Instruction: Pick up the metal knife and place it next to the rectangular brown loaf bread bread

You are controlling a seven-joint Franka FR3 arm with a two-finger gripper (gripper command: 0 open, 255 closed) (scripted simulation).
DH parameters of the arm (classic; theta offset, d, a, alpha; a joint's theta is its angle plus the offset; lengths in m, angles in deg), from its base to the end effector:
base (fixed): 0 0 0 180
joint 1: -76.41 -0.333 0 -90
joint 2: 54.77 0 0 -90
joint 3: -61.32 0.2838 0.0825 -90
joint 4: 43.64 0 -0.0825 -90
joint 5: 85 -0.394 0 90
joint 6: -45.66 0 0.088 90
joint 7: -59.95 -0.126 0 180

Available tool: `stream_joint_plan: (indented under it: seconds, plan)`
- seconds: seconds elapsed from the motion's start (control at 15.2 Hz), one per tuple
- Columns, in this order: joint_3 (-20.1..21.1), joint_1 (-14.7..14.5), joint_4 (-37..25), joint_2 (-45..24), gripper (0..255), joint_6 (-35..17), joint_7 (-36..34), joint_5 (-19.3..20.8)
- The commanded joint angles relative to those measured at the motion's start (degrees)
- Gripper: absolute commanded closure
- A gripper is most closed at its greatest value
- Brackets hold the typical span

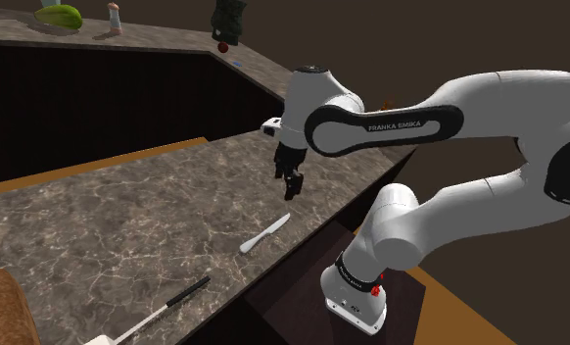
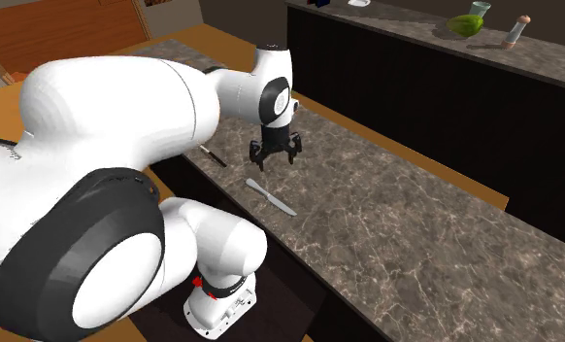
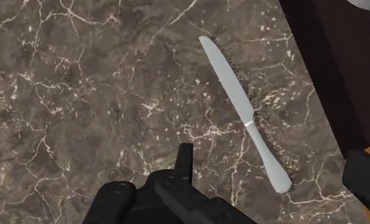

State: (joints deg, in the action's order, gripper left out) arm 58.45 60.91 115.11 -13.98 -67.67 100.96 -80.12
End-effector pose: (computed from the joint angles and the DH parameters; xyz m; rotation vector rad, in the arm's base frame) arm 0.3340 0.0712 0.3570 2.7436 1.4751 -0.1386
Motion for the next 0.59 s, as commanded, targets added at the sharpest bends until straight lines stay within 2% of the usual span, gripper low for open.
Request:
stream_joint_plan:
  seconds: [0.0,0.46,0.53]
  plan:
    - [-0.74,-1.81,3.65,-1.36,0,-5.14,4.79,0.97]
    - [-3.76,-6.81,11.75,-12.04,0,-23.93,20.47,5.52]
    - [-3.95,-7.08,12.14,-13.0,0,-25.29,21.42,5.9]
